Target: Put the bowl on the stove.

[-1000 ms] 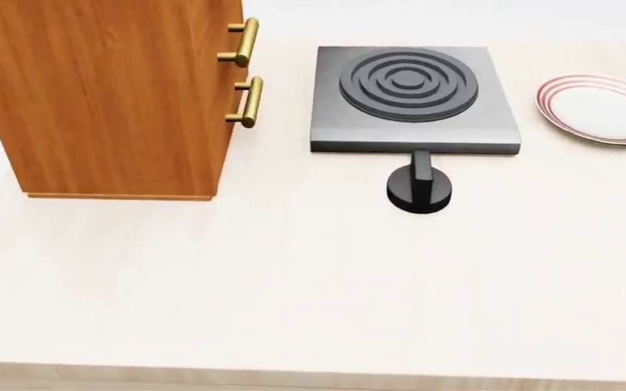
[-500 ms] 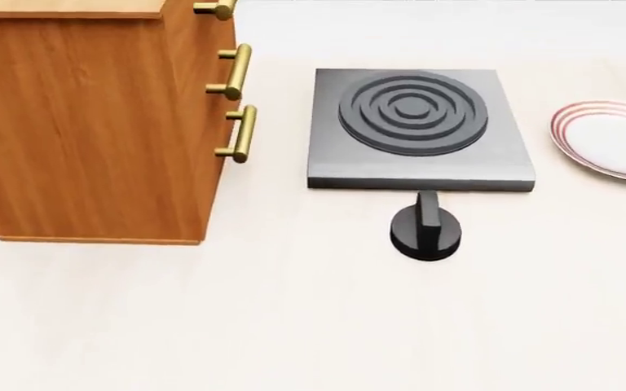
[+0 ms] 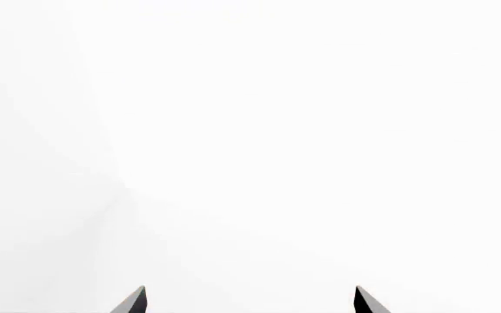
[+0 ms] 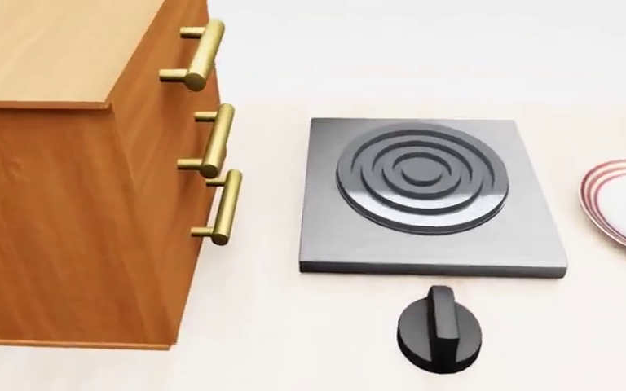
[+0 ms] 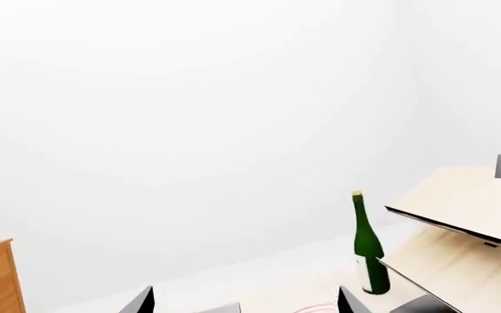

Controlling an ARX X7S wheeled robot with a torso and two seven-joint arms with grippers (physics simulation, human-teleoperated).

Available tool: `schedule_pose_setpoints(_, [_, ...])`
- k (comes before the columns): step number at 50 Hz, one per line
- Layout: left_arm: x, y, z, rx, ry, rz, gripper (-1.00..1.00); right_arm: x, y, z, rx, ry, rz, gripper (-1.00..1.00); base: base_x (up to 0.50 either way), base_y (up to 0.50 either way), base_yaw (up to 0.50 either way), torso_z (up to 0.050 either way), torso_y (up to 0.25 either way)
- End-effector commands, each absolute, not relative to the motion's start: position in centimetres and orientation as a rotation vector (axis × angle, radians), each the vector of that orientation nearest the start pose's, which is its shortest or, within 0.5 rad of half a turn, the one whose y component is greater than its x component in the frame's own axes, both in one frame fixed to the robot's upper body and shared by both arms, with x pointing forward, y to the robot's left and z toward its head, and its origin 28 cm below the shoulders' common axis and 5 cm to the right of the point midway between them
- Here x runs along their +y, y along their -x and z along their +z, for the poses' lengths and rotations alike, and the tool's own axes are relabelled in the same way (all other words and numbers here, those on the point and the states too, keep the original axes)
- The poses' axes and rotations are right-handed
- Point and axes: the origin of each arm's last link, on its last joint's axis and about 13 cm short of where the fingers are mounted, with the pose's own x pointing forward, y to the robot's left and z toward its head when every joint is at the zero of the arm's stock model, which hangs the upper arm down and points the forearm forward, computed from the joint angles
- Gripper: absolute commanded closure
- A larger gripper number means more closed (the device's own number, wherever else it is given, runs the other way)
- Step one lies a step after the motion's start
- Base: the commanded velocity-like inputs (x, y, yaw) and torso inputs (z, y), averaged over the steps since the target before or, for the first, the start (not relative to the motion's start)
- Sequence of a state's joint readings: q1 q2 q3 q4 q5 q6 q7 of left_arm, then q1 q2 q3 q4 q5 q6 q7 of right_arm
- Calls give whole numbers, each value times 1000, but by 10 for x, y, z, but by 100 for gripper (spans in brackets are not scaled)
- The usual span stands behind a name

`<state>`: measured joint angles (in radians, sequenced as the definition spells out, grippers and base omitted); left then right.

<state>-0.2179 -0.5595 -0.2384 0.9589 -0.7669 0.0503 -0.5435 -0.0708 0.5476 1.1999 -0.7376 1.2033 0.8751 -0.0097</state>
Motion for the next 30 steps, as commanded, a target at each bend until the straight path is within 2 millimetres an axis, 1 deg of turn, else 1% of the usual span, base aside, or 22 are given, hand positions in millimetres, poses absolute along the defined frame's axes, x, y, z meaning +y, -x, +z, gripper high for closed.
schedule_pose_setpoints(1, [264,-152,261,-1109,331,64,-100,-275,-105,208,-346,-194,-165,-100,500,-121,0,0,0])
schedule_pose_setpoints(30, [264,-151,262,-1110,335,66,-100,-273,-105,208,-348,-191,-149,-100,500,-117,0,0,1])
